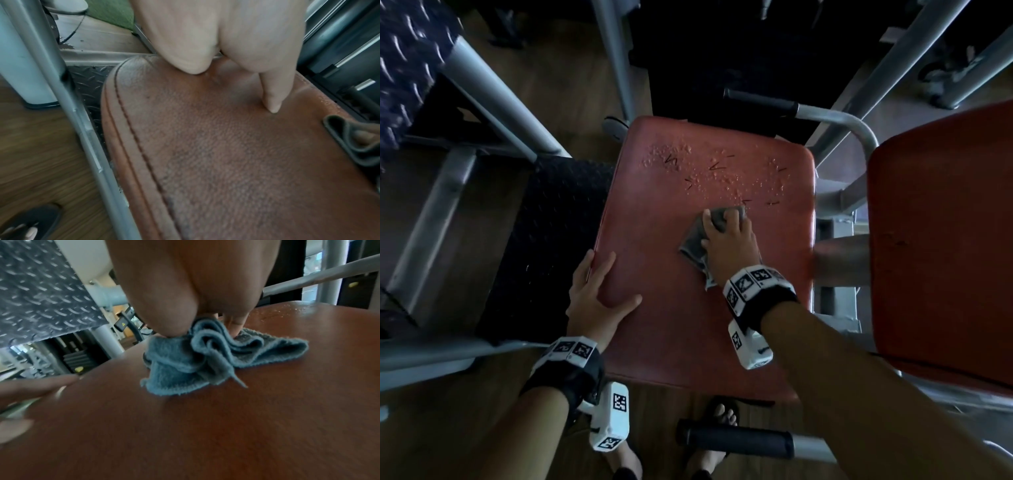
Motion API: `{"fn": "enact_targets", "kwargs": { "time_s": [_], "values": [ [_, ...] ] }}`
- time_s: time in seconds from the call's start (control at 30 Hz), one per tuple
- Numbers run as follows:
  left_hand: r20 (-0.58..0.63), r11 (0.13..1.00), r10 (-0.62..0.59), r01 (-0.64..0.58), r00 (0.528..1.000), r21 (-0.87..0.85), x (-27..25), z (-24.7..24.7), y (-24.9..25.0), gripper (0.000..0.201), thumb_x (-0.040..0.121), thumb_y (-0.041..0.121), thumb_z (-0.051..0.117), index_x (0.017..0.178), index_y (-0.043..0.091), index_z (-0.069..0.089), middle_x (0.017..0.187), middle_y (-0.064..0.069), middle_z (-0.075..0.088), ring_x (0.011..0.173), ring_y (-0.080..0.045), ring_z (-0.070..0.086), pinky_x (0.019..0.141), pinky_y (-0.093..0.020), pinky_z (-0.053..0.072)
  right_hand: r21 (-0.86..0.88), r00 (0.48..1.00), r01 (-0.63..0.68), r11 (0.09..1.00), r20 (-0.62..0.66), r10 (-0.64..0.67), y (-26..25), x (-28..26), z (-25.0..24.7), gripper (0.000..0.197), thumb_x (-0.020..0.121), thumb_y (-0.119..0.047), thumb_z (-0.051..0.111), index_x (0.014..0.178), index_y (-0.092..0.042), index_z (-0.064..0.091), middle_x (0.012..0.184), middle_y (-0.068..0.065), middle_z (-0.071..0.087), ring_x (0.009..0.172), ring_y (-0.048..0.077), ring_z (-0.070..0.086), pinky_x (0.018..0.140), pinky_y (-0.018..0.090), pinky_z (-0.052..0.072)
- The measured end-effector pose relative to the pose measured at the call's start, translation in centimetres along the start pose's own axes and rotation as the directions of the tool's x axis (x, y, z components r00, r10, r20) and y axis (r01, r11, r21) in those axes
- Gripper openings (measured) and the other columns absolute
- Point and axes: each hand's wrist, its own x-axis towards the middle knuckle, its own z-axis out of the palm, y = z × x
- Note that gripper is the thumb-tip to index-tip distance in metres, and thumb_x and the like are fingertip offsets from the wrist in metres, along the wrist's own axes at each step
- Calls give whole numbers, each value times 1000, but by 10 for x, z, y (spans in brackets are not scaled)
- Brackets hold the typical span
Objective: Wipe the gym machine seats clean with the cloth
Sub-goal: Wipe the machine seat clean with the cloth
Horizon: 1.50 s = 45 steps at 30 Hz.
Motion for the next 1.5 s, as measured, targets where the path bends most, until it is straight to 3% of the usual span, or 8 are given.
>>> {"fn": "enact_targets", "kwargs": {
  "time_s": [0.17, 0.3, 0.57, 0.77, 0.97, 1.2, 1.4, 1.5],
  "values": [
    [-1, 999, 12, -12, 1000, -33, -3, 0, 0, 85, 67, 26, 87, 137, 51, 46, 153, 32, 15, 141, 0, 26, 111, -27, 32, 59, 998, 50, 997, -52, -47, 0, -34, 10, 57, 101, -37, 36, 153, -20, 18, 152, 14, 22, 135, 35, 27, 110, 45, 31],
    [-8, 999, 19, -19, 1000, -39, -1, -1, -1, 86, 66, 25, 88, 137, 50, 47, 153, 31, 15, 141, 0, 24, 113, -31, 32, -10, 991, 114, 993, -72, -114, 4, -63, 22, 58, 98, -37, 39, 151, -16, 26, 147, 16, 33, 128, 35, 39, 104, 46, 41],
    [-5, 999, 15, -16, 1000, -45, -1, -2, -1, 85, 65, 27, 88, 136, 49, 48, 151, 34, 15, 139, 4, 24, 113, -31, 33, 30, 998, -62, 998, 9, 61, -9, 5, -2, 62, 100, -38, 36, 154, -18, 11, 151, 14, 19, 131, 37, 29, 105, 46, 34],
    [-5, 998, 12, -12, 1000, -54, -1, -1, -2, 85, 65, 24, 89, 135, 51, 48, 148, 40, 14, 129, 23, 18, 111, -35, 36, 11, 999, 44, 999, -31, -43, -15, -41, 9, 60, 99, -37, 39, 152, -18, 20, 147, 15, 30, 127, 36, 37, 100, 49, 39],
    [7, 999, 23, -23, 1000, -24, 1, -2, 0, 84, 67, 26, 88, 137, 50, 47, 149, 37, 14, 138, 4, 22, 112, -35, 34, 31, 997, 41, 999, -71, -39, -18, -3, 8, 62, 99, -40, 37, 153, -18, 15, 143, 12, 29, 124, 31, 37, 99, 41, 42],
    [5, 999, 35, -35, 999, -23, 3, -1, -5, 83, 67, 28, 88, 136, 51, 47, 150, 35, 15, 142, 1, 23, 113, -40, 37, 25, 996, -25, 999, -83, 27, -32, 44, -4, 62, 100, -39, 38, 152, -17, 15, 146, 13, 24, 128, 34, 32, 103, 43, 40],
    [3, 998, 37, -37, 999, -46, 2, -1, -5, 82, 67, 26, 88, 136, 49, 49, 151, 32, 16, 143, -1, 23, 113, -41, 36, -70, 991, 93, 993, -87, -99, -22, 53, -4, 70, 97, -45, 43, 153, -18, 12, 145, 11, 23, 124, 31, 36, 100, 40, 41],
    [8, 999, 27, -27, 1000, -42, 2, -1, -3, 82, 68, 27, 87, 136, 50, 48, 152, 32, 15, 143, -1, 22, 114, -41, 35, -5, 996, 7, 1000, -91, -8, -30, 72, -14, 68, 97, -43, 45, 152, -20, 15, 148, 10, 21, 130, 32, 31, 105, 41, 38]
  ]
}}
